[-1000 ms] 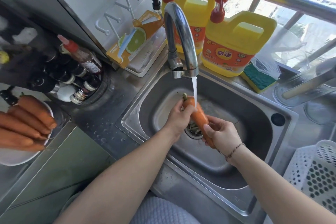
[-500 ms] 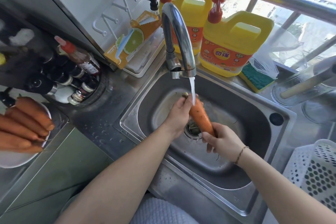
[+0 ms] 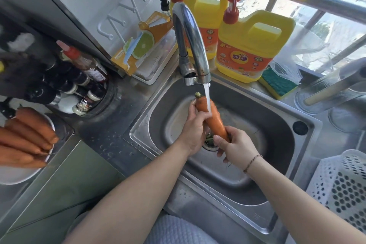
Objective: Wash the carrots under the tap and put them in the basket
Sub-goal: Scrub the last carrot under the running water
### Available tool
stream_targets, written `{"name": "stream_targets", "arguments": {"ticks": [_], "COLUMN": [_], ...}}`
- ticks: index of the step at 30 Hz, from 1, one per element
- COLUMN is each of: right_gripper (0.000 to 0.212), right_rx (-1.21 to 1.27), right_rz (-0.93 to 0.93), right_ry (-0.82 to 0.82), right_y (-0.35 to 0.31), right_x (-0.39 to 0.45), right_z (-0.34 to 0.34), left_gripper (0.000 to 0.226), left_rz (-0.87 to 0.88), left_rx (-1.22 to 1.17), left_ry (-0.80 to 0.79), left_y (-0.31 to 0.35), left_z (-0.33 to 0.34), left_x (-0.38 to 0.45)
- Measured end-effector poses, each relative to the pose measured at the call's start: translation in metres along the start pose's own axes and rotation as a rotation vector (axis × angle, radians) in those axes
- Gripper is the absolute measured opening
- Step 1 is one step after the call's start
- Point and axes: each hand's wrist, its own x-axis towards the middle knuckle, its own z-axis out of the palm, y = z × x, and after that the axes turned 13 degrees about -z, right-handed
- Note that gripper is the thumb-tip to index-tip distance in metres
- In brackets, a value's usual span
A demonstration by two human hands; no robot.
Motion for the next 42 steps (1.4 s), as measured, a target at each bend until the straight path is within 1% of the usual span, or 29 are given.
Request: {"name": "stream_targets", "arguments": {"ticks": [4,7,10,12,13,14,16,17,18,20,22,23,24,25,28,33,35,36,38,40,42], "right_gripper": [0.006,0.006,0.007,0.009,0.008,0.007,0.004,0.003,0.002,0.003,0.004,0.004,0.004,0.005,0.007,0.01,0.01,0.009,0.008,0.009,0.009], "right_rx": [-0.07,-0.049,-0.042,-0.006,0.011,0.02,0.034,0.043,0.048,0.048,0.047,0.049,0.054,0.063,0.078,0.047,0.041,0.024,0.0,0.009,0.12], "right_rz": [-0.005,-0.008,0.006,0.016,0.018,0.019,0.014,0.014,0.016,0.023,0.034,0.035,0.038,0.038,0.031,0.013,-0.003,-0.018,-0.043,-0.056,-0.028], "right_ry": [-0.004,-0.007,-0.015,-0.023,-0.026,-0.03,-0.039,-0.042,-0.043,-0.042,-0.044,-0.048,-0.053,-0.057,-0.053,-0.058,-0.066,-0.061,-0.047,-0.051,-0.094], "right_y": [0.0,0.0,0.002,0.004,0.004,0.004,0.003,0.002,0.001,0.002,0.004,0.004,0.004,0.003,0.002,0.003,0.005,0.007,0.012,0.017,0.022], "right_x": [0.001,-0.001,-0.003,-0.004,-0.005,-0.005,-0.005,-0.004,-0.003,-0.002,-0.002,-0.002,-0.002,-0.003,-0.003,-0.004,-0.005,-0.005,-0.006,-0.007,-0.009], "right_z": [0.002,0.004,0.004,0.003,0.003,0.002,0.002,0.002,0.002,0.002,0.002,0.001,0.001,0.001,0.0,-0.002,0.0,0.001,0.003,0.001,-0.005], "left_gripper": [0.037,0.032,0.054,0.06,0.059,0.055,0.036,0.026,0.023,0.028,0.052,0.061,0.063,0.059,0.033,0.028,0.024,0.026,0.041,0.045,0.045], "left_rz": [-0.006,-0.002,0.057,0.067,0.066,0.063,0.073,0.082,0.08,0.056,0.047,0.044,0.041,0.038,0.029,0.014,0.005,-0.002,-0.032,-0.06,-0.088], "left_rx": [-0.075,-0.015,0.107,0.128,0.131,0.128,0.111,0.104,0.102,0.133,0.177,0.191,0.192,0.181,0.143,0.133,0.122,0.123,0.136,0.137,0.149], "left_ry": [0.048,0.059,-0.023,-0.088,-0.08,-0.046,0.067,0.101,0.112,0.065,0.007,-0.006,0.013,0.053,0.164,0.13,0.151,0.168,0.183,0.165,0.146], "left_y": [-0.001,-0.001,-0.003,-0.002,-0.001,0.001,0.003,0.003,0.003,0.003,0.001,0.001,0.002,0.004,0.009,0.006,0.007,0.008,0.009,0.011,0.011], "left_z": [0.002,0.002,-0.003,-0.006,-0.006,-0.005,-0.002,-0.002,-0.002,-0.005,-0.009,-0.01,-0.009,-0.008,-0.003,-0.005,-0.005,-0.005,-0.005,-0.005,-0.007], "left_x": [0.0,-0.001,-0.006,-0.008,-0.008,-0.007,-0.002,0.001,0.002,0.0,-0.002,-0.003,-0.003,-0.003,-0.001,-0.002,-0.003,-0.003,-0.003,-0.005,-0.005]}}
